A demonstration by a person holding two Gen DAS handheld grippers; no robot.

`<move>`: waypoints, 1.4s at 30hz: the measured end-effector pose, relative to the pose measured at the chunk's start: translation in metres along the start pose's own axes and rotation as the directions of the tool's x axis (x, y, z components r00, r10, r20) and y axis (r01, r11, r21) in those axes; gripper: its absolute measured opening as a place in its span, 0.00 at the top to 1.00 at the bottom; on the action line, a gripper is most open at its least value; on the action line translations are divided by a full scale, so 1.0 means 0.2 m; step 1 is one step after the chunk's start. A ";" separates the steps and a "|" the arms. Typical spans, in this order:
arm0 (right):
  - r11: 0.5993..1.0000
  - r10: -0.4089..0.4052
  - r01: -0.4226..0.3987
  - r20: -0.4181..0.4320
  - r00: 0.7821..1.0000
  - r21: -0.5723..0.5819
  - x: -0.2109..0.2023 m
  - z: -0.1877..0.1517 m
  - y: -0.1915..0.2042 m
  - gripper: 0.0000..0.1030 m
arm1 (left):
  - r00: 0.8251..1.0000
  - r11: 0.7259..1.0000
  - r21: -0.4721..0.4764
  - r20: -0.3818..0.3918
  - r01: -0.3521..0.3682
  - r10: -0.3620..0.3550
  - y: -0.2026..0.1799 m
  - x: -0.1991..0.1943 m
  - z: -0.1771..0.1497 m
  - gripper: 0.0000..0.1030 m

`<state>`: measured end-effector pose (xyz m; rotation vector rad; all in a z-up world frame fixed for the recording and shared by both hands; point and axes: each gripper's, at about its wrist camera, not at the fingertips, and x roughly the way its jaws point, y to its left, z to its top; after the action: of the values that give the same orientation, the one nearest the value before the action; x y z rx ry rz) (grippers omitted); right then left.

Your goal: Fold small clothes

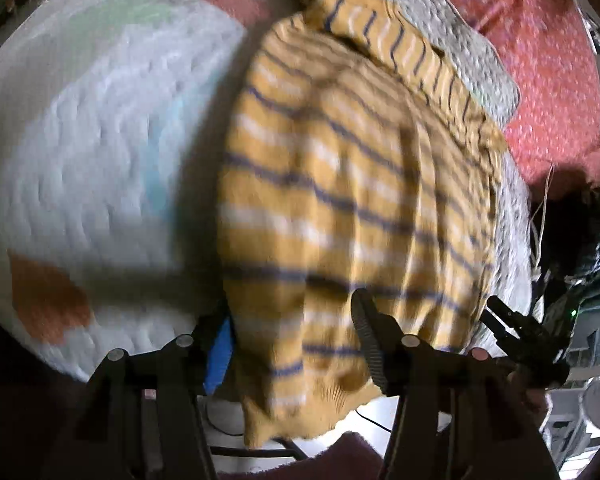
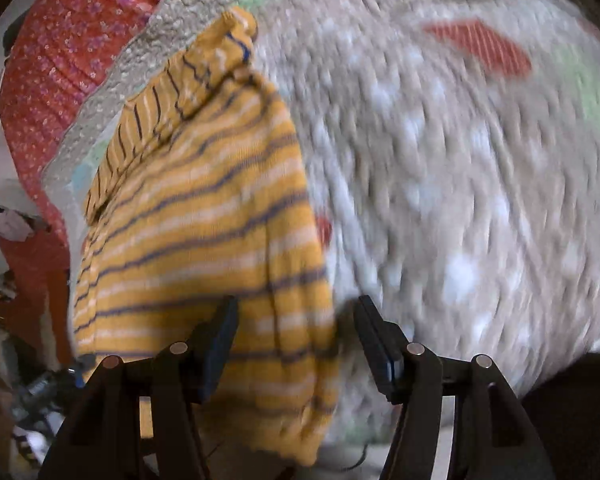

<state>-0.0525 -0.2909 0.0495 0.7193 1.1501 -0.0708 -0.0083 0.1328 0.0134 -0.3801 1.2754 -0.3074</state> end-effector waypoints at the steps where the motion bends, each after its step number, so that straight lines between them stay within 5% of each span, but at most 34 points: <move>1: 1.000 -0.002 0.003 -0.018 1.000 0.005 0.01 -0.04 -0.01 0.38 | 1.000 1.000 0.022 0.006 -0.011 0.011 -0.02 -0.01 -0.05 0.42; 6: 1.000 -0.002 0.003 -0.107 0.994 0.004 0.11 -0.18 -0.01 0.38 | 0.994 0.986 0.125 0.004 -0.107 0.107 -0.13 0.05 -0.17 0.38; 7: 1.000 0.008 -0.008 -0.114 0.993 0.001 0.12 -0.18 -0.01 0.43 | 0.992 0.982 0.137 0.001 -0.129 0.130 -0.16 0.08 -0.16 0.51; 8: 1.000 0.017 -0.018 -0.122 0.992 -0.005 0.13 -0.19 0.01 0.71 | 0.988 0.978 0.144 -0.001 -0.154 0.156 -0.16 0.08 -0.16 0.80; 9: 0.999 0.032 -0.033 -0.140 0.990 -0.006 0.14 -0.20 0.02 0.85 | 0.987 0.978 0.143 -0.020 -0.155 0.160 -0.16 0.07 -0.16 0.91; 10: 0.999 0.052 -0.053 -0.151 0.987 -0.001 0.13 -0.21 0.02 0.87 | 0.989 0.983 0.123 -0.036 -0.135 0.141 -0.15 0.06 -0.16 0.91; 18: 0.999 0.004 -0.012 -0.166 0.986 -0.049 -0.13 -0.29 0.04 0.90 | 0.990 0.987 0.089 -0.045 -0.132 0.136 -0.15 -0.12 -0.25 0.92; 22: 0.997 -0.042 0.027 -0.230 0.972 -0.066 -0.11 -0.35 0.00 0.84 | 0.985 0.985 0.092 -0.074 -0.146 0.153 -0.10 -0.11 -0.31 0.91; 24: 0.999 -0.042 0.035 -0.241 0.970 -0.034 -0.09 -0.34 -0.03 0.84 | 0.991 0.994 0.054 -0.087 -0.098 0.102 -0.05 -0.12 -0.29 0.90; 28: 0.999 -0.041 0.036 -0.147 0.988 -0.040 -0.22 -0.26 -0.04 0.66 | 0.998 0.999 0.035 -0.042 -0.041 0.043 0.03 -0.26 -0.24 0.88; 31: 0.993 -0.064 0.058 -0.057 0.996 -0.105 -0.31 -0.13 0.05 0.65 | 0.999 0.999 0.036 0.033 -0.026 0.025 0.06 -0.38 -0.13 0.86; 35: 0.973 -0.036 0.031 -0.017 0.999 -0.228 -0.25 0.07 0.34 0.65 | 0.992 0.998 0.046 0.119 -0.035 0.030 -0.01 -0.42 0.21 0.65; 38: 0.951 -0.007 0.016 0.029 1.000 -0.310 -0.18 0.22 0.57 0.65 | 0.984 0.994 0.078 0.162 -0.081 0.068 -0.14 -0.27 0.56 0.56; 42: 0.956 0.005 0.034 0.131 0.991 -0.293 -0.06 0.47 0.72 0.65 | 0.990 0.992 0.080 0.109 -0.100 0.091 -0.24 0.01 0.94 0.54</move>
<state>0.0766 -0.2345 0.1502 0.4346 1.0131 0.0412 0.1738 0.1089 0.0786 -0.2581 1.1692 -0.2565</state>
